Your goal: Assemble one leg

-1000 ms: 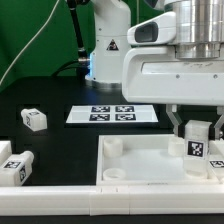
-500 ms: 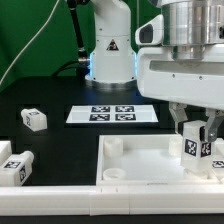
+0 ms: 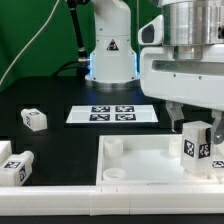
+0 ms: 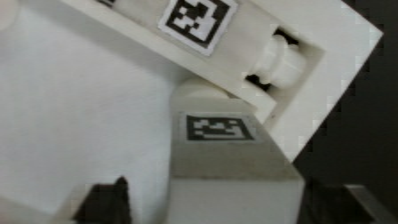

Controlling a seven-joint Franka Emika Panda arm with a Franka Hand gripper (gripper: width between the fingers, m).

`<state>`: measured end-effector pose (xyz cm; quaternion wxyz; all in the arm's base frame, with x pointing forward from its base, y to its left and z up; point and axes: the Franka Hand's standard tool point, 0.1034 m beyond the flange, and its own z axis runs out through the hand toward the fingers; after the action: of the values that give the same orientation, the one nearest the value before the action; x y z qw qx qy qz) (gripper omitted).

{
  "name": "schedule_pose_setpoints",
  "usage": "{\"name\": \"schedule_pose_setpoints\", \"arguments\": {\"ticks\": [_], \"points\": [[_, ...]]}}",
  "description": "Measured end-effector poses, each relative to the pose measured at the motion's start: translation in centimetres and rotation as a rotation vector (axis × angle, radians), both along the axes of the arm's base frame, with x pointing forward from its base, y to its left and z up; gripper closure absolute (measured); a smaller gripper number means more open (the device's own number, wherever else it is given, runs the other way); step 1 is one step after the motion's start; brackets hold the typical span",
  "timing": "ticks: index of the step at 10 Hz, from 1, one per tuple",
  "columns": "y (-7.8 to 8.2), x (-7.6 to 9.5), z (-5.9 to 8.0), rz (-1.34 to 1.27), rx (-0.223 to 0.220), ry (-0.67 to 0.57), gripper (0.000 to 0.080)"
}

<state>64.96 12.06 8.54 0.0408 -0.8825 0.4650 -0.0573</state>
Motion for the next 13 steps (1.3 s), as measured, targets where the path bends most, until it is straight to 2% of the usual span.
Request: {"name": "schedule_pose_setpoints", "arguments": {"ticks": [1,2,5,13], "points": [[0.6,-0.1,0.0,0.105,-0.019,-0.003,0.0194],[0.6,-0.2,-0.1,0.226,-0.037,-0.004,0.0163],[0.4,-0.1,0.0,0.52,-0.08,-0.01,0.015],[-1.1,0.4,0.2,1.148,-0.177,-0.019,0.015]]}}
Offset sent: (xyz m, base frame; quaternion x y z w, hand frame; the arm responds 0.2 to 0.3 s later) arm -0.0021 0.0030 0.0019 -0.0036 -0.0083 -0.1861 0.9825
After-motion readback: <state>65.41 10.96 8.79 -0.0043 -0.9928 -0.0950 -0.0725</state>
